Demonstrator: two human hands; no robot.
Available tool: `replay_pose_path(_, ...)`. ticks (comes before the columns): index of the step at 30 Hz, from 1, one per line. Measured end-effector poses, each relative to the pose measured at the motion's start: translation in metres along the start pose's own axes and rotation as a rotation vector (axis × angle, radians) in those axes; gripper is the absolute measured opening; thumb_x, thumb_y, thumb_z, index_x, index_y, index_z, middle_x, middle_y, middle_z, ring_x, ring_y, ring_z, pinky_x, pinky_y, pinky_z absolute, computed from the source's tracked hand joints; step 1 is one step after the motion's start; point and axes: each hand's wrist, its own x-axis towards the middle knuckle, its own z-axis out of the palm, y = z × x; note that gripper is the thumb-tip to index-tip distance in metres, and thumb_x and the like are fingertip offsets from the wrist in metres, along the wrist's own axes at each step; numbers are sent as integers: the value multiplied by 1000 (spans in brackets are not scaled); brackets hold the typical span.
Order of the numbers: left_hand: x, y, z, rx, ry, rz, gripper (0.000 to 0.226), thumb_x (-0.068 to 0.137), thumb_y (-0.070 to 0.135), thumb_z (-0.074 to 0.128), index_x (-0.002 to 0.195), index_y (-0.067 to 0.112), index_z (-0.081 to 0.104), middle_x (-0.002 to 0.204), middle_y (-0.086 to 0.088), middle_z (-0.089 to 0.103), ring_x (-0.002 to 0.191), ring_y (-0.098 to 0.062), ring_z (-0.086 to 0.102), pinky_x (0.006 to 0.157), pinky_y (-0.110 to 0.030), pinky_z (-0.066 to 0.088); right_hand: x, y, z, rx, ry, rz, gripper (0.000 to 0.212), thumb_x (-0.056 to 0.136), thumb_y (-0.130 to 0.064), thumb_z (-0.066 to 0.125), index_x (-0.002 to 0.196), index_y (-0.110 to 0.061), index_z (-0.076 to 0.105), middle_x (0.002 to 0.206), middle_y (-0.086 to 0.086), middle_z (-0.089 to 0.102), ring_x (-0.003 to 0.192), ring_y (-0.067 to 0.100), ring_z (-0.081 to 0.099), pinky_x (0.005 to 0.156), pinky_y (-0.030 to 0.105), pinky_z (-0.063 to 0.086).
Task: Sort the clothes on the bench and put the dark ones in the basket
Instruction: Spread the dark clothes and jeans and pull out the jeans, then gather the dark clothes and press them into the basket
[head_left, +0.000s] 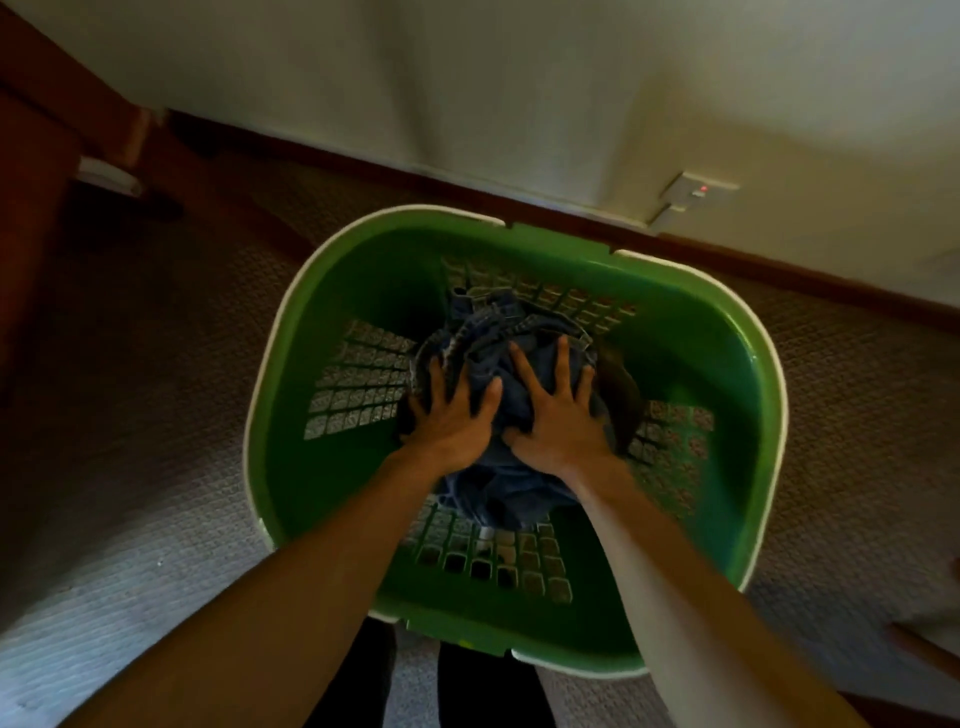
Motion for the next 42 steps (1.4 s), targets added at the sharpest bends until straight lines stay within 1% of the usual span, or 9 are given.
replay_pose_path(7, 86, -19, 1, 92, 0, -46, 77, 95, 75, 20, 154, 44, -19, 164, 2, -29, 152, -44, -11, 122, -61, -1, 79, 14, 38, -32, -49, 27, 116, 84, -50, 71, 140, -61, -30, 151, -7, -49, 145, 49, -26, 97, 69, 44)
replay_pose_path(13, 76, -30, 5, 83, 25, -9, 81, 91, 79, 22, 152, 47, -20, 165, 3, -27, 152, -45, -8, 121, -63, 2, 60, 23, 40, 170, -12, -42, 111, 80, -53, 73, 135, -72, -22, 155, -16, -41, 148, 39, -26, 109, 74, 23)
replay_pose_path(18, 21, -50, 2, -30, 17, 83, 80, 96, 68, 37, 153, 51, -16, 167, -2, -20, 149, -42, 23, 117, -56, 32, 9, 37, 40, 303, -14, -21, 108, 81, -51, 75, 146, -64, -10, 162, -13, -29, 154, 29, -7, 115, 58, 28)
replay_pose_path(21, -38, -67, -2, -92, -32, 90, 76, 96, 64, 44, 156, 49, 0, 169, -6, 6, 143, -37, 37, 113, -49, 40, -29, 28, 35, 492, -53, 95, 98, 88, -39, 72, 154, -52, 1, 167, -6, -7, 152, 25, 11, 115, 50, 32)
replay_pose_path(26, -157, -76, -42, -269, 8, 23, 59, 100, 56, 45, 151, 25, 39, 149, -1, 48, 135, -25, 49, 110, -27, 36, -102, -40, 28, 903, -73, 239, 60, 92, -20, 68, 146, -32, 43, 116, 1, 68, 97, 21, 66, 92, 44, 52)
replay_pose_path(30, -243, -79, -104, -470, 40, 34, 42, 99, 58, 44, 118, 26, 63, 120, -1, 67, 108, -16, 65, 97, -38, 53, -162, -145, -14, 1006, 23, 256, 35, 93, -3, 65, 122, -19, 52, 110, 4, 63, 110, 24, 59, 96, 36, 46)
replay_pose_path(33, -315, -101, -157, -568, 188, 58, 30, 104, 53, 39, 98, 33, 60, 104, 6, 65, 96, -8, 63, 81, -23, 50, -204, -224, -34, 985, 33, 249, 28, 91, 6, 64, 117, -3, 57, 92, 15, 59, 99, 30, 57, 99, 39, 42)
replay_pose_path(37, -375, -175, -200, -786, 337, 90, 37, 98, 58, 46, 99, 27, 67, 107, -5, 71, 97, -16, 69, 89, -37, 56, -241, -306, -26, 958, 5, 178, 24, 95, 6, 58, 118, 5, 62, 97, 21, 64, 84, 28, 58, 70, 31, 42)
replay_pose_path(42, -432, -255, -246, -1042, 480, 83, 37, 103, 46, 45, 106, 15, 65, 95, -5, 69, 68, -12, 62, 58, -24, 46, -289, -418, 2, 847, 12, 8, 14, 94, -4, 64, 107, -5, 64, 87, 15, 65, 67, 24, 61, 52, 27, 45)
